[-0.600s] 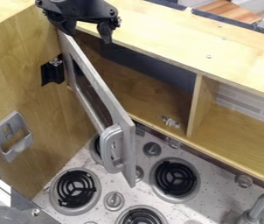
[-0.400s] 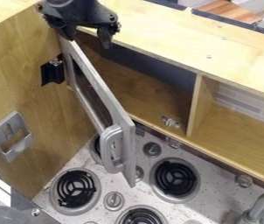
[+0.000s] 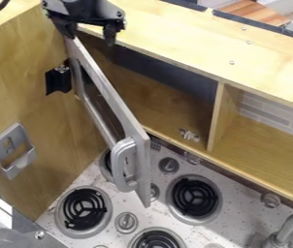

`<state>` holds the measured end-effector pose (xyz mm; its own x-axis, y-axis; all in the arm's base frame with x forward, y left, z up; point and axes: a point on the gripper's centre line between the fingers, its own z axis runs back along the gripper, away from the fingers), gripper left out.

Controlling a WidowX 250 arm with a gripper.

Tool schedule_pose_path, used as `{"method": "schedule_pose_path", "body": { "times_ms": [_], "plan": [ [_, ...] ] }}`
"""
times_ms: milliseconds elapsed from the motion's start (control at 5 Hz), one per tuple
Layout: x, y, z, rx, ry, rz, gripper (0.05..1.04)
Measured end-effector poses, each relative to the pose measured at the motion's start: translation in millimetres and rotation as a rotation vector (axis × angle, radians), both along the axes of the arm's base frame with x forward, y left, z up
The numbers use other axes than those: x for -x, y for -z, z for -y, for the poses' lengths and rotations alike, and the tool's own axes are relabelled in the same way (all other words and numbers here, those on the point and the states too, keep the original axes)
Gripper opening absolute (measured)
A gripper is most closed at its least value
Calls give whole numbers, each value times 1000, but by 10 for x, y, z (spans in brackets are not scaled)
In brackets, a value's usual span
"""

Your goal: Close microwave

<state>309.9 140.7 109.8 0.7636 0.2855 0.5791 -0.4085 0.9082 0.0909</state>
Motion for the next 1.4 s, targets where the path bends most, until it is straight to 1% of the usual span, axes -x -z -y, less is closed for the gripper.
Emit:
{"method": "schedule_pose_path", "body": {
  "times_ms": [200,400,600,800,1000,1200,1400],
  "plan": [
    [-107,99,-298,-47,-108,-24,999],
    [-140,153,-529,-78,-185,-59,999],
    [-83,74,-740,-102,-264,-63,999],
    [45,97,-829,-92,-319,-101,999],
    [149,146,-845,-66,-339,-143,999],
    [284,117,-770,-26,-324,-171,999],
    [376,195,-688,10,-300,-204,999]
  ]
}}
